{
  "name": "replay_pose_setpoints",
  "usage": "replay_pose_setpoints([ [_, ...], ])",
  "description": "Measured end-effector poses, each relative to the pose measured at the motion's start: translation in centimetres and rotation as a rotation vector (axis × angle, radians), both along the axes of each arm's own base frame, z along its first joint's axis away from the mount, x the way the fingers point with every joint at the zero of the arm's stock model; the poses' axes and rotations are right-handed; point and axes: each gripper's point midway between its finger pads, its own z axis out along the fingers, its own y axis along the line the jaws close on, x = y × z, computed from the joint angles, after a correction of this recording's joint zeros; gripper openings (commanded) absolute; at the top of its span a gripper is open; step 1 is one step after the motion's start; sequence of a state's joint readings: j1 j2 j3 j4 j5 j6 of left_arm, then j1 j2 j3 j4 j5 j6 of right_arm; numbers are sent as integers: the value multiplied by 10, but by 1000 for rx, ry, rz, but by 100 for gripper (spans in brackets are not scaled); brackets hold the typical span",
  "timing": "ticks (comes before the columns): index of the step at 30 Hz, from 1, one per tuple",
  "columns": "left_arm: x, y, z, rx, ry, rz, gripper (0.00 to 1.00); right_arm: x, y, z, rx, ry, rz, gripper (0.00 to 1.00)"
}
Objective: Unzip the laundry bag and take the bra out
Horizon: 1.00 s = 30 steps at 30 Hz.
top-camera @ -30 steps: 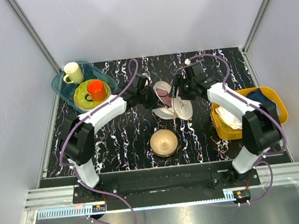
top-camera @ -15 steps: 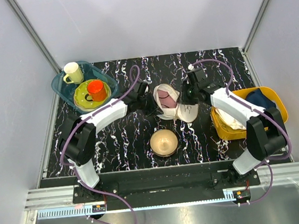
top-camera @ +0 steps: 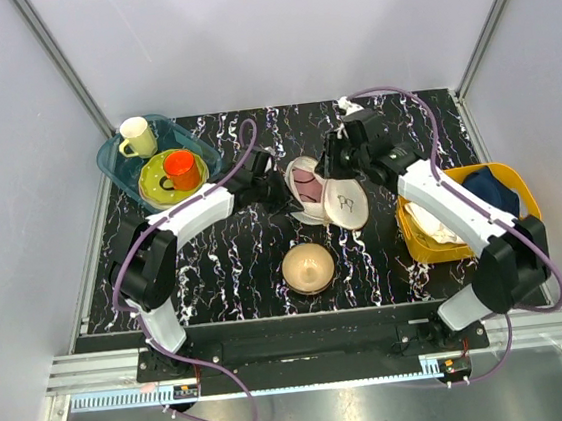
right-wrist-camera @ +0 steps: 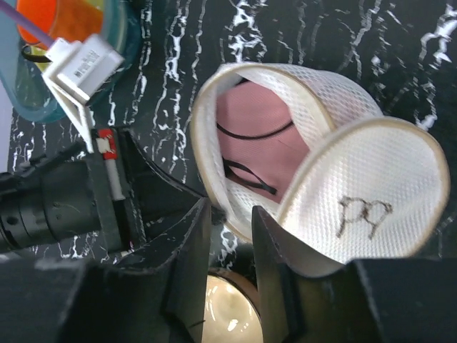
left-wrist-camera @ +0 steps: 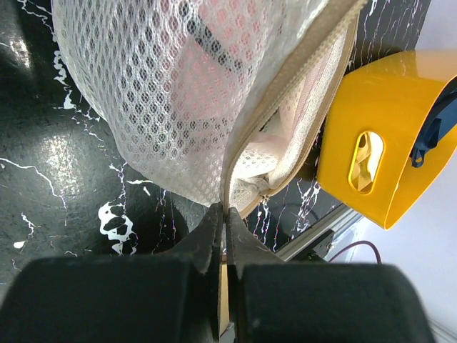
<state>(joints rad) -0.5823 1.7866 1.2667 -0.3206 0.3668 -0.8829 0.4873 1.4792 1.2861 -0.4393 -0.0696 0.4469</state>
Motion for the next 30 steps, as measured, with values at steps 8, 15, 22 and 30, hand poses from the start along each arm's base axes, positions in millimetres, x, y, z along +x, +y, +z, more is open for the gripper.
replay_pose_setpoints([
  [8,1,1,1,-5,2,1,0,14,40,-59,-47,137,102,43],
  [15,1,2,1,-16,7,-3,0,22,52,-127,-99,301,116,75],
  [22,-6,8,-12,-9,28,-2,0,37,47,-159,-174,323,61,56],
  [30,-13,16,-19,-5,37,6,0,48,35,-161,-229,264,22,0],
])
